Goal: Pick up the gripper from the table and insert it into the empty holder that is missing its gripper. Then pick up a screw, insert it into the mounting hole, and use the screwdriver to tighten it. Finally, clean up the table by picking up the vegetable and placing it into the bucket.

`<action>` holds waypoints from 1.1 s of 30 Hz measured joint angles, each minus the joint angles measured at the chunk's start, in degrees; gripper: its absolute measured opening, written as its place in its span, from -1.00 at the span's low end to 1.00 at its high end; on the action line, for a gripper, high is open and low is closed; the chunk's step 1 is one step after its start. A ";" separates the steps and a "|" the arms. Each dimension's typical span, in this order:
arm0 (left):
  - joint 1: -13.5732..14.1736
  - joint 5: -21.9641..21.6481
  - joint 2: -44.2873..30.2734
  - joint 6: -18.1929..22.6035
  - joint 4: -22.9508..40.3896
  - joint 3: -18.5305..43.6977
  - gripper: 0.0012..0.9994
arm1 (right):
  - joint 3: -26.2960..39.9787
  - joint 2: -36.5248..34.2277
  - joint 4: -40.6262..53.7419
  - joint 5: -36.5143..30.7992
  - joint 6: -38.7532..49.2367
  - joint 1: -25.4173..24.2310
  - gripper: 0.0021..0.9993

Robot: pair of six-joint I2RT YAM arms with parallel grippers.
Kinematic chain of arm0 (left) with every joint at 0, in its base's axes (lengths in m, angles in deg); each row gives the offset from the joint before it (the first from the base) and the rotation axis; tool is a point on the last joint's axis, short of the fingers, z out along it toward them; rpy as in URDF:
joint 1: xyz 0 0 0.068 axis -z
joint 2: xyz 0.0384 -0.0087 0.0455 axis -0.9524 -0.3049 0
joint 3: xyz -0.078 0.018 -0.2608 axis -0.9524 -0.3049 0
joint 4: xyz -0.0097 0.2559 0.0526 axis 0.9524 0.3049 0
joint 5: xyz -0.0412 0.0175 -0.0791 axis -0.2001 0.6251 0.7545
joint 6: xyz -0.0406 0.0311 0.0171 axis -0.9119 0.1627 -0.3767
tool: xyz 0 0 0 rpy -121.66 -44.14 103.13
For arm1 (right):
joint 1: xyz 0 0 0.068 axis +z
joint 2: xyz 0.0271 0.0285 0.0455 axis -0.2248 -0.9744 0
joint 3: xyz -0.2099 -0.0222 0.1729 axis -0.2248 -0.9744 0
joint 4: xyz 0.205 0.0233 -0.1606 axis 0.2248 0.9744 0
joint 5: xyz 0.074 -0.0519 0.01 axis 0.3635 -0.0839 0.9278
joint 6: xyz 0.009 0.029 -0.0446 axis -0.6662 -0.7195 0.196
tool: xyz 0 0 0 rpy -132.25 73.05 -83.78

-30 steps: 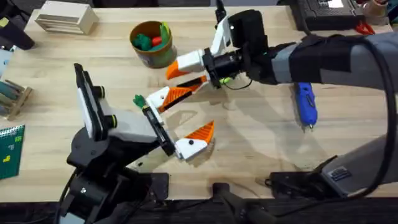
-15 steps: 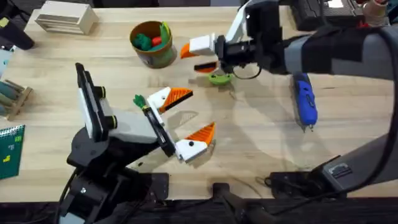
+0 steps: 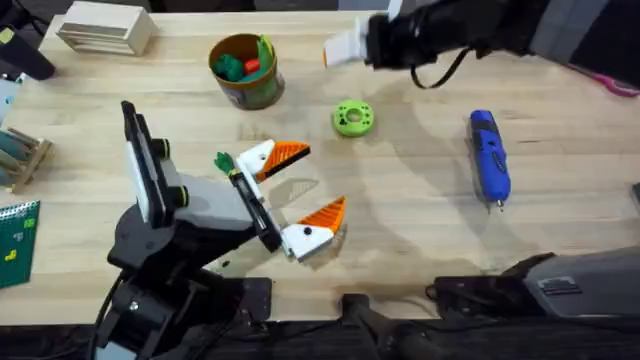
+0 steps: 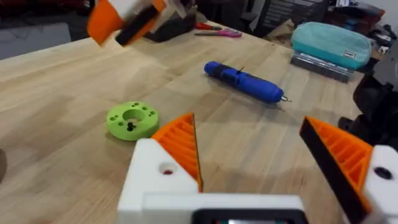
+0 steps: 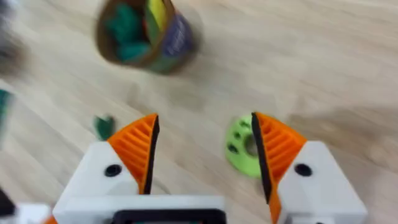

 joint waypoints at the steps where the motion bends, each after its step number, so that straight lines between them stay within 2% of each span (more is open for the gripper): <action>1: 0.00 0.00 0.00 0.00 0.01 0.00 0.97 | 0.00 -0.06 1.82 -1.37 1.52 0.66 0.62; 4: 0.00 0.00 0.00 0.00 0.00 0.00 0.97 | 0.00 -1.14 6.87 -4.52 6.59 2.31 0.60; 10: 0.00 0.00 0.00 0.00 0.00 0.00 0.97 | 0.00 -3.17 7.93 -7.00 11.82 3.12 0.13; 12: 0.00 0.00 0.00 0.00 0.01 0.00 0.97 | 0.00 -3.71 7.93 -8.42 12.66 3.81 0.04; 18: 0.00 0.00 0.00 0.01 0.00 0.00 0.97 | 0.00 -6.31 7.80 -11.50 15.16 6.65 0.00; 26: 0.00 0.00 0.00 0.02 0.00 0.00 0.97 | 0.00 -8.89 7.63 -19.40 16.78 11.21 -0.12; 33: 0.00 0.00 0.00 0.02 0.02 0.00 0.97 | 0.00 -11.16 6.88 -21.63 17.13 11.73 -0.20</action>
